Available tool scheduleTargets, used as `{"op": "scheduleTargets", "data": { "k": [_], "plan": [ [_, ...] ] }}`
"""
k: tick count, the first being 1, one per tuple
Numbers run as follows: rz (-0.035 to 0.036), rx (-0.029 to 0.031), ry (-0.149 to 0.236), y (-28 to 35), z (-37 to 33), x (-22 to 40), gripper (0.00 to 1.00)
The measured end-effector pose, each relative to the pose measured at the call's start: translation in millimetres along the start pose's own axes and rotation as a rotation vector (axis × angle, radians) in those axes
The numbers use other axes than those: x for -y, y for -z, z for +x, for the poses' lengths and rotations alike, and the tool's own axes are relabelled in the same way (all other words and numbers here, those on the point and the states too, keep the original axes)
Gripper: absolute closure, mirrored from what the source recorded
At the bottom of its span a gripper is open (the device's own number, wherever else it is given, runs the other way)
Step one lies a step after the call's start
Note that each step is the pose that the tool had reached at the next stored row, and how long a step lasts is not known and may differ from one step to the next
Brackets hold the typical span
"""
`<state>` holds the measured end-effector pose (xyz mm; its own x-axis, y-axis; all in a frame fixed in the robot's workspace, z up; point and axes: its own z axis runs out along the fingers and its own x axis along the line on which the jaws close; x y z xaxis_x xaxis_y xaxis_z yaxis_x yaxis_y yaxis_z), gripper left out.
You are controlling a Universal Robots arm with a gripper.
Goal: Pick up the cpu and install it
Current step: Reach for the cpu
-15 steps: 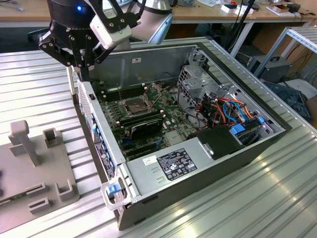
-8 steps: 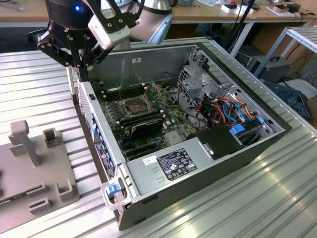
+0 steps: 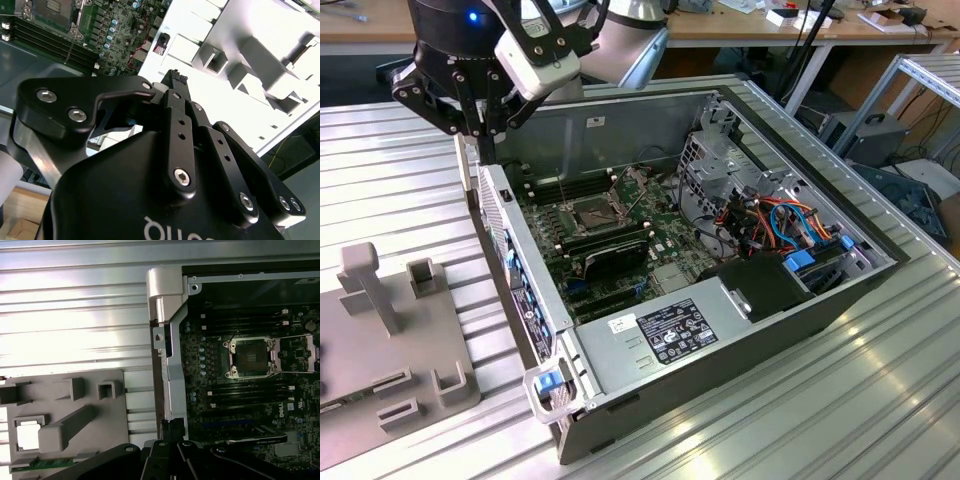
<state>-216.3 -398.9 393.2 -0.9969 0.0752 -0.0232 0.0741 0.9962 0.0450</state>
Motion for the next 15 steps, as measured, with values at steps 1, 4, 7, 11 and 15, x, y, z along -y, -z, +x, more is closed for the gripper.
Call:
{"op": "scheduleTargets", "data": {
  "k": [1,4,7,11,15],
  "plan": [
    [0.0000,0.0000,0.000,0.0,0.1,0.0,0.89],
    [0.0000,0.0000,0.000,0.0,0.1,0.0,0.89],
    [0.0000,0.0000,0.000,0.0,0.2,0.0,0.89],
    [0.0000,0.0000,0.000,0.0,0.6,0.0,0.89],
    [0.0000,0.0000,0.000,0.1,3.8,0.3,0.89]
  ]
}}
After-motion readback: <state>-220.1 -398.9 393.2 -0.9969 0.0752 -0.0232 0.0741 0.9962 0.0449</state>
